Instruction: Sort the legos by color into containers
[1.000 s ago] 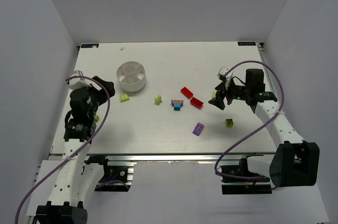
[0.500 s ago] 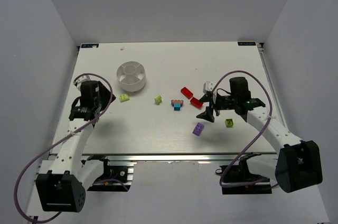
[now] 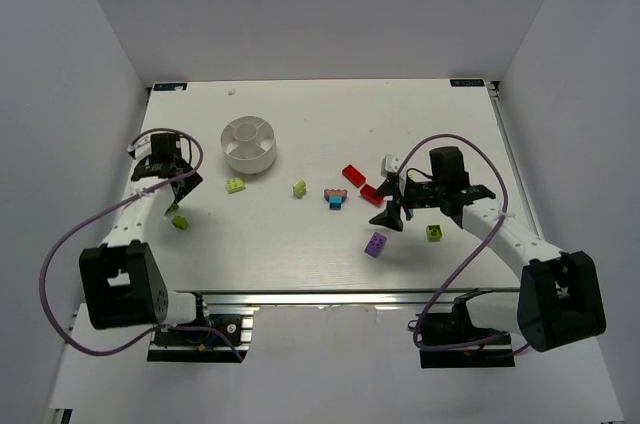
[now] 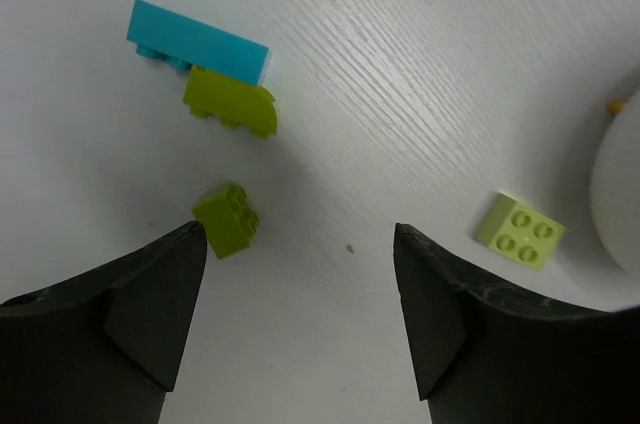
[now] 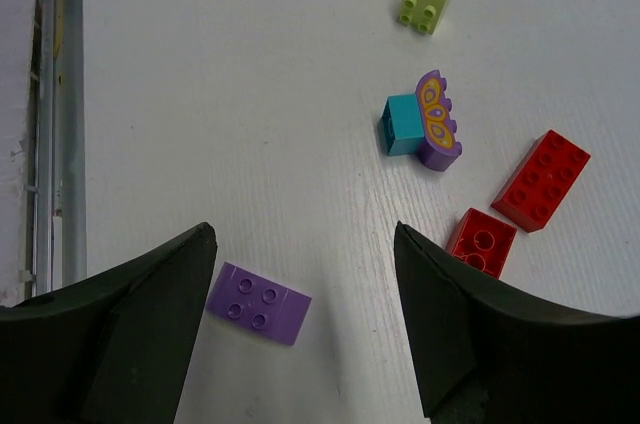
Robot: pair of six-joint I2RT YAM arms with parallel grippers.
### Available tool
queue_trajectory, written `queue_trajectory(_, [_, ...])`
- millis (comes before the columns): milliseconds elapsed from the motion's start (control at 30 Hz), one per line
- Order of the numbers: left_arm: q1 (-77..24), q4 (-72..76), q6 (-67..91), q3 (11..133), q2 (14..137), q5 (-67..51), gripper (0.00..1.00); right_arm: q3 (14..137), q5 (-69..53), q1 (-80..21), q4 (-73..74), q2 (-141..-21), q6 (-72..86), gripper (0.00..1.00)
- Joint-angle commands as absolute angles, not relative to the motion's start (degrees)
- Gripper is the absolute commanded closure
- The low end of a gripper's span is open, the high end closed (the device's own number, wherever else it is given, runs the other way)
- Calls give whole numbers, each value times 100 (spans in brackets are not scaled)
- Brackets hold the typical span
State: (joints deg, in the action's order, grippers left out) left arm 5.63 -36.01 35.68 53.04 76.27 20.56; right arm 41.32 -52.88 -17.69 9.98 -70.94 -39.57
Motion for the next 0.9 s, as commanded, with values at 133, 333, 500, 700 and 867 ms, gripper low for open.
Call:
queue_trajectory(133, [756,-3560,2927,5766,8393,2601,14,4306,-5388,-1793,650,-7426,-4034,19])
queue_trajectory(333, [931,-3393,2602,5792,8999,2628,13,4500,-5361,-1793,659,-7664,-4043,16])
queue_trajectory(500, [1159,-3095,2444,5669,9167,2365,13,4640,-5353,-1793,694,-7813,-4052,15])
queue_trajectory(700, [1502,-2515,1996,5353,9290,1935,17,4825,-5335,-1784,799,-7989,-4087,14])
queue_trajectory(867, [1670,-2110,1706,5396,9658,1425,37,5001,-5317,-1784,984,-8042,-4122,13])
